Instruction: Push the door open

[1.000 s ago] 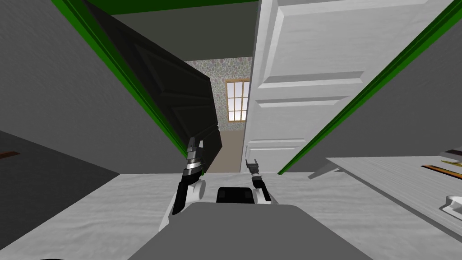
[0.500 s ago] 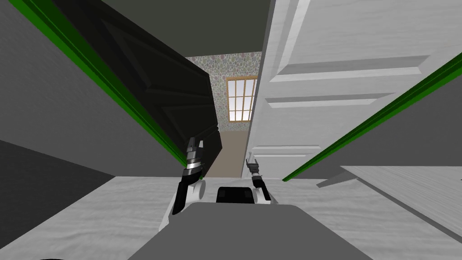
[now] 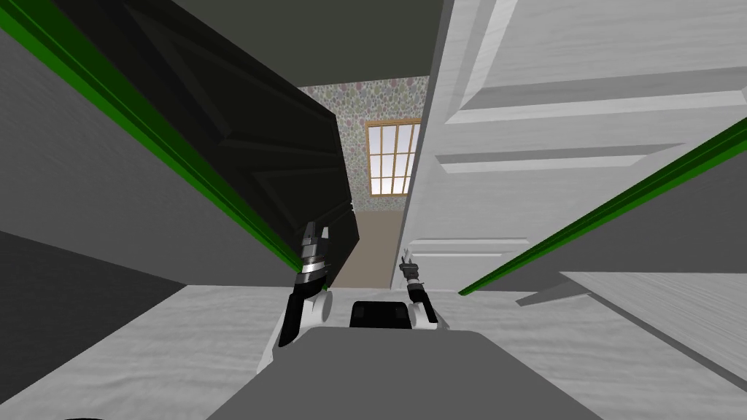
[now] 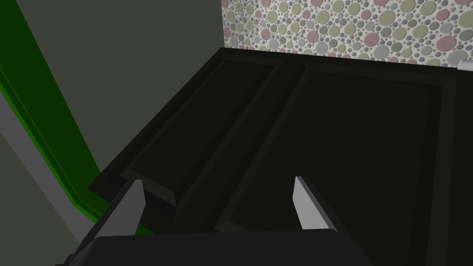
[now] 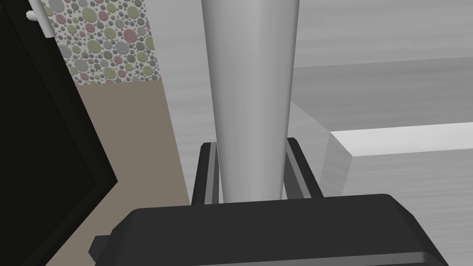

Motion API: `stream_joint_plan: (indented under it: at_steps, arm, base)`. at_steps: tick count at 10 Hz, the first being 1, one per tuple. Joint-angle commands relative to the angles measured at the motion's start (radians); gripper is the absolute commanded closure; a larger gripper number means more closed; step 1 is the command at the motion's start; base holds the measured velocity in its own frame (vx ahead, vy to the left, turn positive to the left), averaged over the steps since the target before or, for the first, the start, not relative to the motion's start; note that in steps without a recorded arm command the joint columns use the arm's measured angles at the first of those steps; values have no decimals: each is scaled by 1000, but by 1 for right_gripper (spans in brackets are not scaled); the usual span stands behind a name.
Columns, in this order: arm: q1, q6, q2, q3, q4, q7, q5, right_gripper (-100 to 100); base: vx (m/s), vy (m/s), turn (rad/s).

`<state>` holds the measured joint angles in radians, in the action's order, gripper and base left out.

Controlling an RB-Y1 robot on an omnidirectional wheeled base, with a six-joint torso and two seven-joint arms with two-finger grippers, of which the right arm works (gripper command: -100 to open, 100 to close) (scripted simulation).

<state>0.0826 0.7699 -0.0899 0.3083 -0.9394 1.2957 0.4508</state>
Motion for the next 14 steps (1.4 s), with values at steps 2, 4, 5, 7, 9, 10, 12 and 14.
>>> stream_joint_plan:
  at_steps: [2,4,5,7,9,10,12,14]
  arm:
    - [4,2,1,2,0,0,-1,100]
    - [-3,1,-3,-14,4,-5,6,100]
    - [-4,2,-4,-20,6,-8,8,100]
    - [-8,5,-6,-37,11,-15,15,100]
    - [-12,8,-7,-58,17,-23,24,100]
    - [-14,10,-7,-69,20,-27,28,100]
    - [-19,13,-6,-93,27,-36,38,100]
    - [-23,16,-5,-112,32,-44,46,100]
  base:
    - [0,0,0]
    - [57,17,-13]
    - [163,49,-52]
    - [181,20,-24]
    - [196,41,-36]
    - [184,54,-53]
    - [196,55,-53]
    - [169,37,-47]
